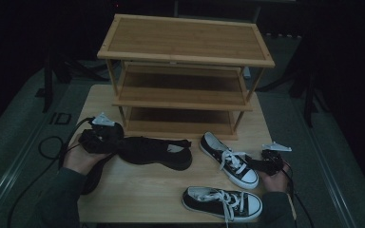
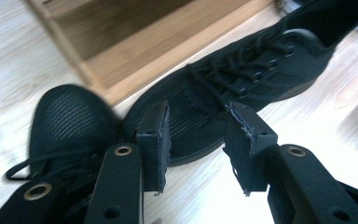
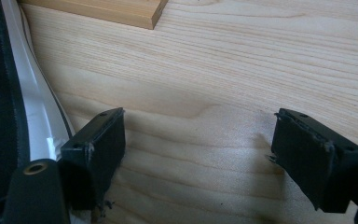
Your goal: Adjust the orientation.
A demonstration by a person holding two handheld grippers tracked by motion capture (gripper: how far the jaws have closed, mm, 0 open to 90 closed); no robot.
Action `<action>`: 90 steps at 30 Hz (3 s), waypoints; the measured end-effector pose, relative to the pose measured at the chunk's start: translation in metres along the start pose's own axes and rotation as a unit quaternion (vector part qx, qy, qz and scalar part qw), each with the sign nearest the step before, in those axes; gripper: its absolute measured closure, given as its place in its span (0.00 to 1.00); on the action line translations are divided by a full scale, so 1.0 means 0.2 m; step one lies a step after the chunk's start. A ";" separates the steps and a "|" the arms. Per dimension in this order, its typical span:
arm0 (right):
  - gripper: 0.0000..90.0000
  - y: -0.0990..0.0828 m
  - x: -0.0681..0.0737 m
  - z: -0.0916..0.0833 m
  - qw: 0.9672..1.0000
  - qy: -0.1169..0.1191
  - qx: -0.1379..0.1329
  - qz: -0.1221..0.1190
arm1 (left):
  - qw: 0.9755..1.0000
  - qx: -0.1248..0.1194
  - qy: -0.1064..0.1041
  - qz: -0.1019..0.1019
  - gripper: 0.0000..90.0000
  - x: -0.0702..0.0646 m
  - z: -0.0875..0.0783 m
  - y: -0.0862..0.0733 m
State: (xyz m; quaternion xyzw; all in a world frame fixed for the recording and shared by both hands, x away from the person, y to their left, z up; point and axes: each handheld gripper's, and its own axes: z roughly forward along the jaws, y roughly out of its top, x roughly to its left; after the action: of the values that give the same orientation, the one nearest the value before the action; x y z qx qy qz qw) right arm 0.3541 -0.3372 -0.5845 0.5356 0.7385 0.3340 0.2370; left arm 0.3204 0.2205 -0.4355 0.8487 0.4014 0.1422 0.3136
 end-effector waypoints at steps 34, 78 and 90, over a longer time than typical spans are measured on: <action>0.19 0.00 0.00 0.00 1.000 0.000 -0.001 0.001 | 0.989 0.019 -0.101 0.107 0.72 -0.43 0.39 0.29; 0.19 0.00 0.00 0.00 1.000 0.001 0.000 0.000 | 0.980 0.060 -0.126 0.143 0.93 -0.57 0.36 0.01; 0.19 0.00 0.00 0.00 1.000 0.001 0.000 0.000 | 0.980 0.082 -0.119 0.135 0.84 -0.50 0.21 -0.14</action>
State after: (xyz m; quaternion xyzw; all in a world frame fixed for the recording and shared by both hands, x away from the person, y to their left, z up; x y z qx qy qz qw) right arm 0.3542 -0.3373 -0.5845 0.5350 0.7388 0.3345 0.2366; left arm 0.2614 0.1386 -0.4848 0.9288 0.2531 0.0483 0.2663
